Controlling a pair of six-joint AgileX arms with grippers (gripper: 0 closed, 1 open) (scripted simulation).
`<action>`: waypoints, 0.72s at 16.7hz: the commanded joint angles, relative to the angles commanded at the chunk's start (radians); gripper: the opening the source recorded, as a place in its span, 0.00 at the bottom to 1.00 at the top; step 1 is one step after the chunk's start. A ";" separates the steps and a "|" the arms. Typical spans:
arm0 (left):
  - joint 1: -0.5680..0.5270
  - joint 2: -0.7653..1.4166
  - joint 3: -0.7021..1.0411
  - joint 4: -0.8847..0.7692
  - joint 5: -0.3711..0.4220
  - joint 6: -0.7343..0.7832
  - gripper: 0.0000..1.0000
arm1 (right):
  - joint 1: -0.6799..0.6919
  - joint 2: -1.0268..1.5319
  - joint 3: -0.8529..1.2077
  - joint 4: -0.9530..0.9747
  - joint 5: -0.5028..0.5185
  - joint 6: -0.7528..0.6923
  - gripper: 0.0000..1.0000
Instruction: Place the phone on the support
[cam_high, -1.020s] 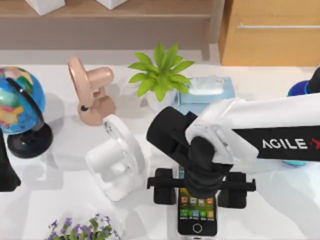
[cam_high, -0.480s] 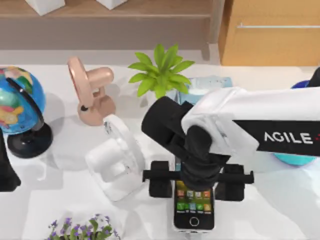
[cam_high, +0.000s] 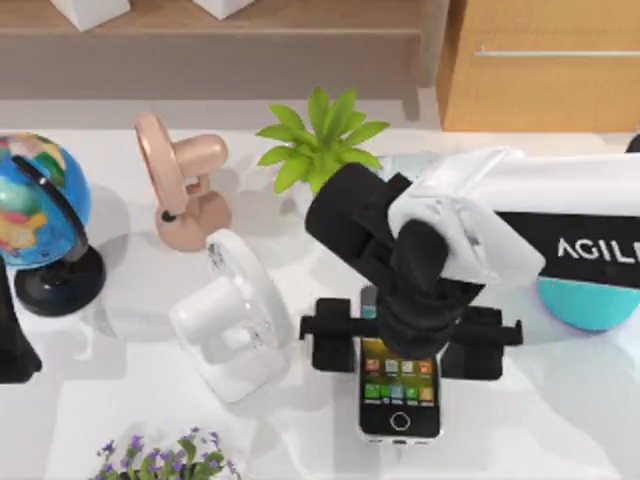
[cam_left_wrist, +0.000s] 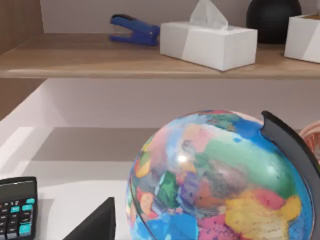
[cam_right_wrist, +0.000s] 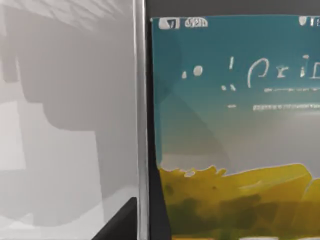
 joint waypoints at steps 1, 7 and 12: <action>0.000 0.000 0.000 0.000 0.000 0.000 1.00 | -0.034 -0.018 0.007 0.003 -0.013 -0.033 0.00; 0.000 0.000 0.000 0.000 0.000 0.000 1.00 | -0.320 -0.159 0.128 0.145 -0.192 -0.361 0.00; 0.000 0.000 0.000 0.000 0.000 0.000 1.00 | -0.707 -0.272 0.130 0.312 -0.411 -0.712 0.00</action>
